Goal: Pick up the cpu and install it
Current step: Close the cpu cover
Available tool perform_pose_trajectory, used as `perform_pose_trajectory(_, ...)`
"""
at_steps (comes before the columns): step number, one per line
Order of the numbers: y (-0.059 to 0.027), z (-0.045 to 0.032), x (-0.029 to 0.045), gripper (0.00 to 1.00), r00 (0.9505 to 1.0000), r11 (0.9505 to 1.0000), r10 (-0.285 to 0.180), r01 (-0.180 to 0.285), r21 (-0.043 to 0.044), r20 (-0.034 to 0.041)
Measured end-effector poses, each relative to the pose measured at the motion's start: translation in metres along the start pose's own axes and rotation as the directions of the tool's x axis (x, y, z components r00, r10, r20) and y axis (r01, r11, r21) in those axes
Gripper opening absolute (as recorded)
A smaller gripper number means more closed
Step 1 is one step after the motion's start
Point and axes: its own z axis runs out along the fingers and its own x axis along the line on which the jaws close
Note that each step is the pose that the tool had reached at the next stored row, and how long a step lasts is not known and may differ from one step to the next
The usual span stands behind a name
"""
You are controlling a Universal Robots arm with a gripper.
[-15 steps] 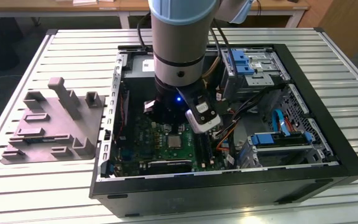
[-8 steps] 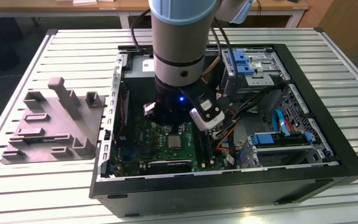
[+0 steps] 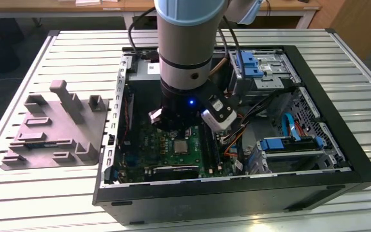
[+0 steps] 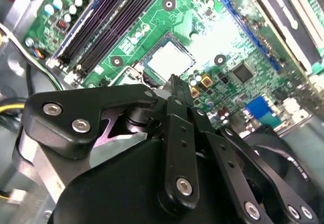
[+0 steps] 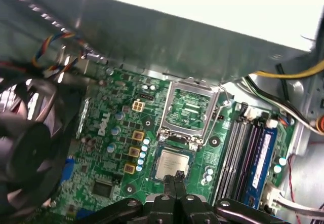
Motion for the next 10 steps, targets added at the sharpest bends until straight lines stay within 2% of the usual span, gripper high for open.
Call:
perform_pose_trajectory(3, -0.0001, 0.0007, -0.0002, 0.11, 0.999, 0.999, -0.046, 0.046, 0.0007, -0.0009)
perform_pose_trajectory(5, 0.0002, 0.0011, -0.0022, 0.11, 0.9987, 0.9987, -0.052, 0.052, 0.001, -0.0012)
perform_pose_trajectory(10, 0.0049, 0.0021, -0.0165, 0.11, 0.9987, 0.9987, -0.052, 0.052, 0.0009, -0.0011)
